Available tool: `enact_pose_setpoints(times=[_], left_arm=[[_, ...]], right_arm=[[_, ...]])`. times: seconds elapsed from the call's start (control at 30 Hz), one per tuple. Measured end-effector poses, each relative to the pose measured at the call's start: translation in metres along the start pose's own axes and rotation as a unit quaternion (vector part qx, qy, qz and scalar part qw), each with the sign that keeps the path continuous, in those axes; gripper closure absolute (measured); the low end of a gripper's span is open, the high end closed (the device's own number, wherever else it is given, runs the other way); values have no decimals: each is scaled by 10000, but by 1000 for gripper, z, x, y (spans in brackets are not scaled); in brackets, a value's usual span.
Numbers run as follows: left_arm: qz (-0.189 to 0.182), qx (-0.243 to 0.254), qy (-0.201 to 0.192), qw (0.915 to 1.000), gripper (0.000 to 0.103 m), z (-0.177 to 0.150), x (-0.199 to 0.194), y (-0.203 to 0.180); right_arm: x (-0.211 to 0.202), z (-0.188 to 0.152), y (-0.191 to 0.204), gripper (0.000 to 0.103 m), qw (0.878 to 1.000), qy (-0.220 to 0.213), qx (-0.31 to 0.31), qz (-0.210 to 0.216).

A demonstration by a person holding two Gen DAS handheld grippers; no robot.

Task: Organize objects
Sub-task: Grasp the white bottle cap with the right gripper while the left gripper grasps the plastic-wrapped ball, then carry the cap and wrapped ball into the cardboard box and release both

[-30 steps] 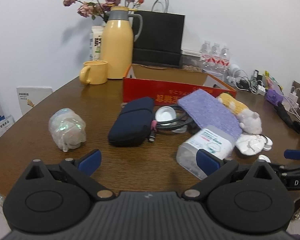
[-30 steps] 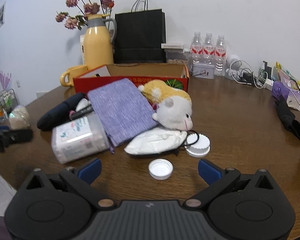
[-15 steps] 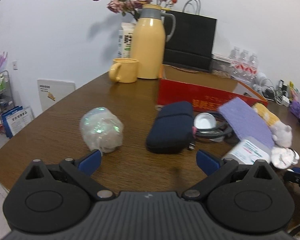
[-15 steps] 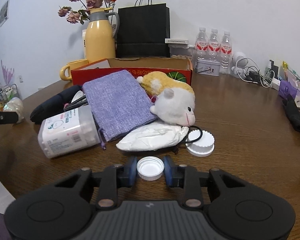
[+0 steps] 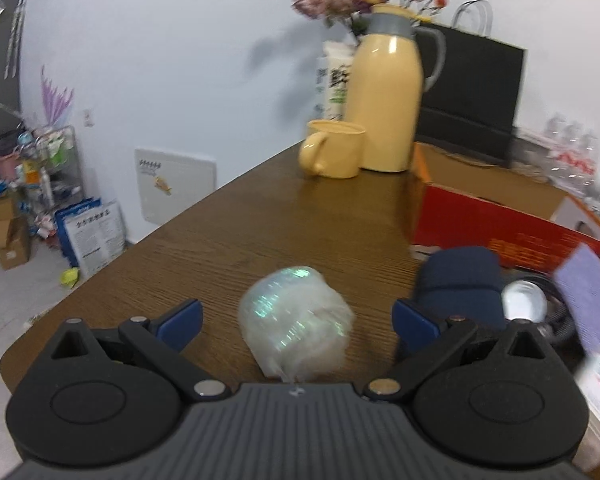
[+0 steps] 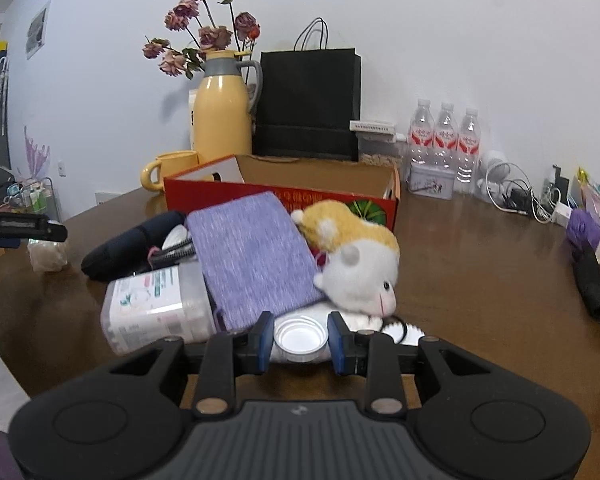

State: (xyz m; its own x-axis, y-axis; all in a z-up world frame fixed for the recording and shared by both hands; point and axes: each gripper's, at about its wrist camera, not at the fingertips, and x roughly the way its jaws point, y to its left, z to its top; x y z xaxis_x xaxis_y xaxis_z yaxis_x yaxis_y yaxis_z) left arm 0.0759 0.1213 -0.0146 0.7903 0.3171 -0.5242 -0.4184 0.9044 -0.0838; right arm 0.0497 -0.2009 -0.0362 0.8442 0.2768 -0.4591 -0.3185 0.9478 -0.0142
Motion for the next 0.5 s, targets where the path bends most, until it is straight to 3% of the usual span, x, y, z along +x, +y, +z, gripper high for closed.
enact_pose_setpoints(times=[0.07, 0.13, 0.2, 0.3, 0.5], left_arm=[[34, -105, 41, 9999, 5, 3, 9, 4], [54, -208, 90, 9997, 20, 4, 16, 7], [3, -299, 188, 9994, 50, 3, 23, 8], [6, -296, 135, 9995, 58, 1, 25, 7], [-60, -287, -95, 9995, 61, 11, 18, 3]], right_arm=[[4, 4, 1, 76, 10000, -18, -22, 27], [8, 7, 2, 76, 10000, -43, -34, 53], [12, 11, 3, 76, 9999, -65, -51, 66], [17, 17, 5, 76, 9999, -134, -55, 55], [25, 31, 4, 76, 9995, -312, -72, 20]])
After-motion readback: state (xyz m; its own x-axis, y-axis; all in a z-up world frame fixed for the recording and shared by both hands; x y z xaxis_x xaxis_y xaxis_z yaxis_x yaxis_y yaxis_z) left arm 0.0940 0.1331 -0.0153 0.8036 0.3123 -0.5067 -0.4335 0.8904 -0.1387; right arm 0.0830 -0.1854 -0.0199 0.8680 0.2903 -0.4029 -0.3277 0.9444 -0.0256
